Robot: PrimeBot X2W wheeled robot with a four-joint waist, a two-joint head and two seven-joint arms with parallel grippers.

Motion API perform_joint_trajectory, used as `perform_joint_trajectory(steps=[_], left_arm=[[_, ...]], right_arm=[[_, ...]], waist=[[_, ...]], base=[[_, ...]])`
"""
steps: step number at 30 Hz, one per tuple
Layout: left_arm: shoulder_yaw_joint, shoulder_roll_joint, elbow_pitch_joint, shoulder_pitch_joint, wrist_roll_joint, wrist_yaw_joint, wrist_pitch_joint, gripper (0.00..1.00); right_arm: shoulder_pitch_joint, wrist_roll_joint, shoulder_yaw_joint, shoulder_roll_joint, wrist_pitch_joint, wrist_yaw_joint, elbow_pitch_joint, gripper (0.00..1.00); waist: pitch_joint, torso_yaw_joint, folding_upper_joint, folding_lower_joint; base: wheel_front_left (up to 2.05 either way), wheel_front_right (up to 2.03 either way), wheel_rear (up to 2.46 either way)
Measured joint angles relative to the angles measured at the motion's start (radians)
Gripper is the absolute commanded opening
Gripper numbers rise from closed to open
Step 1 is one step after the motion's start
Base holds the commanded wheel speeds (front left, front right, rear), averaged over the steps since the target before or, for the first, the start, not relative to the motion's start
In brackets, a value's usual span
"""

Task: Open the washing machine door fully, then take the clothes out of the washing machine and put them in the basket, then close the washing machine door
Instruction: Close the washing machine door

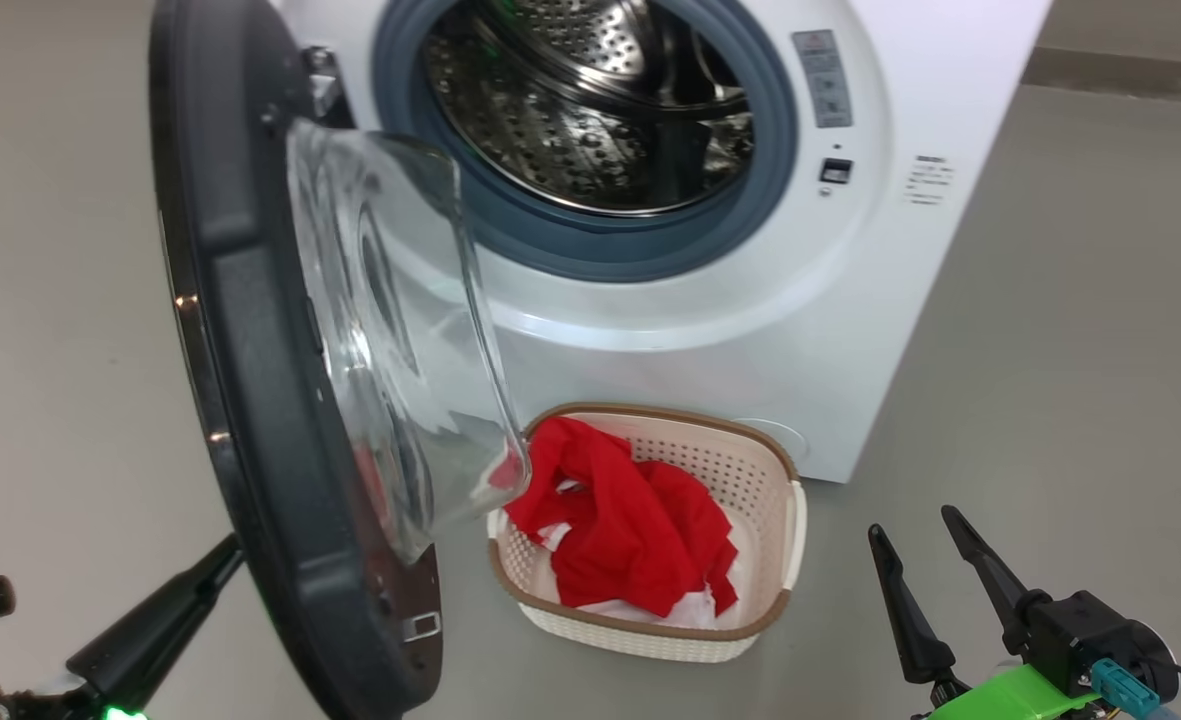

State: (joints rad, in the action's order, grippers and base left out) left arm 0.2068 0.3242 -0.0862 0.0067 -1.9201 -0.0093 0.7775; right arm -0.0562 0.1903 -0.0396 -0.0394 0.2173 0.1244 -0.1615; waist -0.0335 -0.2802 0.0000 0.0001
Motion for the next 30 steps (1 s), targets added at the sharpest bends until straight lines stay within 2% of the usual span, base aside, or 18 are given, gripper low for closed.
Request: perform_joint_trajectory(steps=[9,11,18,26,27,28,29,30], left_arm=[[0.008,-0.017,-0.035,0.016,-0.004,-0.001,-0.001,0.00],[0.014,-0.027,-0.038,0.016,-0.019,-0.012,-0.005,0.00],[0.050,-0.059,-0.061,0.045,-0.038,-0.037,-0.015,0.00],[0.118,-0.104,-0.080,0.085,-0.036,-0.072,-0.081,0.00],[0.126,-0.109,-0.080,0.087,-0.030,-0.074,-0.093,0.16],[0.133,-0.115,-0.080,0.088,-0.022,-0.081,-0.103,0.38],[0.139,-0.120,-0.080,0.089,-0.010,-0.086,-0.115,0.49],[0.143,-0.122,-0.079,0.090,0.012,-0.090,-0.132,0.86]], right_arm=[[0.002,0.001,0.001,0.000,0.007,0.000,-0.004,1.00],[0.004,0.001,0.002,0.000,0.008,0.000,-0.004,1.00],[0.005,0.003,0.008,0.000,0.010,0.000,-0.007,1.00],[0.005,0.006,0.011,0.000,0.012,0.000,-0.013,1.00],[0.005,0.008,0.011,0.000,0.013,0.000,-0.014,1.00],[0.005,0.010,0.011,0.000,0.016,0.000,-0.015,1.00],[0.005,0.012,0.011,0.000,0.019,0.000,-0.015,1.00],[0.005,0.013,0.011,0.000,0.020,0.000,-0.015,1.00]], waist=[[-0.014,0.047,0.0000,0.0000],[-0.019,0.049,0.0000,-0.0001],[-0.023,0.041,0.0000,0.0000],[-0.020,0.020,0.0000,-0.0001],[-0.019,0.017,0.0000,-0.0001],[-0.019,0.015,0.0000,-0.0001],[-0.017,0.012,0.0000,-0.0001],[-0.016,0.010,0.0000,0.0000]], base=[[0.00,0.00,0.00],[0.00,0.00,0.00],[0.00,0.00,0.00],[0.00,0.00,0.00],[0.00,0.00,0.00],[0.00,0.00,0.00],[0.00,0.00,0.00],[0.00,0.00,0.00]])
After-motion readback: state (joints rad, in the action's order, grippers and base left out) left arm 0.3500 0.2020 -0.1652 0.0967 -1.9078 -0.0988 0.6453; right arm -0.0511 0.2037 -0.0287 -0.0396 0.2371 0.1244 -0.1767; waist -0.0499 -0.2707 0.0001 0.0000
